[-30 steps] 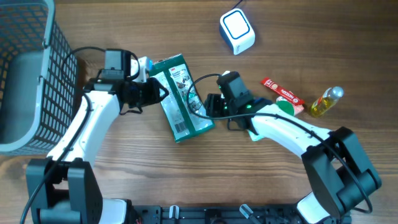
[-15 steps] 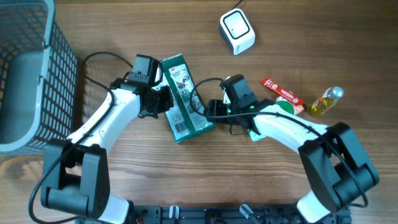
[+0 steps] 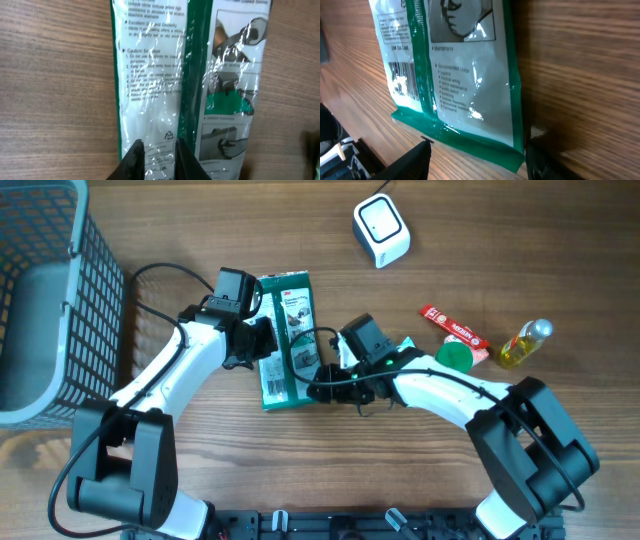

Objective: Scan the item barcode

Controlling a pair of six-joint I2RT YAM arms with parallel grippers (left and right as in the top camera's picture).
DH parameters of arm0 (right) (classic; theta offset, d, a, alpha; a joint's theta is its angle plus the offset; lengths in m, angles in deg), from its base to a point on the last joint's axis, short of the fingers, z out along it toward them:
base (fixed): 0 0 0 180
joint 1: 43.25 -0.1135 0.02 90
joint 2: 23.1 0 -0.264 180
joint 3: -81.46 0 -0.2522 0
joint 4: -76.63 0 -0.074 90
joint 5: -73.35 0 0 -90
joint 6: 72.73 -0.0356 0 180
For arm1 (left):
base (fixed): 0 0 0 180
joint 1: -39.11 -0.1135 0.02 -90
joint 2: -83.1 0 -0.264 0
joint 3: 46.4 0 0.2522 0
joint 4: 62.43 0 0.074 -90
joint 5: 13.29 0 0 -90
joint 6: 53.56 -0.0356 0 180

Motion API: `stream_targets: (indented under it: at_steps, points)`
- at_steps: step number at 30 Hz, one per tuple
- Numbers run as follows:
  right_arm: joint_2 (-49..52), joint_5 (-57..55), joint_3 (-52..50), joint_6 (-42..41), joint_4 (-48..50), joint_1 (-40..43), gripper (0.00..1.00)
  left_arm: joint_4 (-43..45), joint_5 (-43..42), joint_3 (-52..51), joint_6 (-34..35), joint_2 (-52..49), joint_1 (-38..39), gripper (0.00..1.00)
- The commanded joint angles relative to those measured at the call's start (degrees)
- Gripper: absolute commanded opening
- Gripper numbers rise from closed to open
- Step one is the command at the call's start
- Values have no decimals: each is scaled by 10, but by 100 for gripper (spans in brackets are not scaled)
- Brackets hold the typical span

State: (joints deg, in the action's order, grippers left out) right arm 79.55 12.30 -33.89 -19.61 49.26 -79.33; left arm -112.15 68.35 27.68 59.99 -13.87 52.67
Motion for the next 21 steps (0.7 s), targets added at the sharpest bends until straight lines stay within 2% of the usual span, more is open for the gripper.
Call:
stream_targets:
  at_steps: [1, 3, 7, 16, 21]
  points:
    - [13, -27, -4, -7, 0, 4, 67, 13, 8, -5, 10, -19, 2, 12]
    - [13, -37, -4, -5, 12, 15, 71, 22, 8, -5, 10, -33, 2, 12]
    - [13, -36, -4, 0, 16, 38, 71, 30, 8, -5, 9, -60, 2, 12]
    - [13, -36, -4, 86, 85, 57, 71, 32, 9, -5, 9, -93, 2, 10]
    - [14, -36, -4, 99, 119, 58, 66, 33, 10, -5, 9, -97, 2, 10]
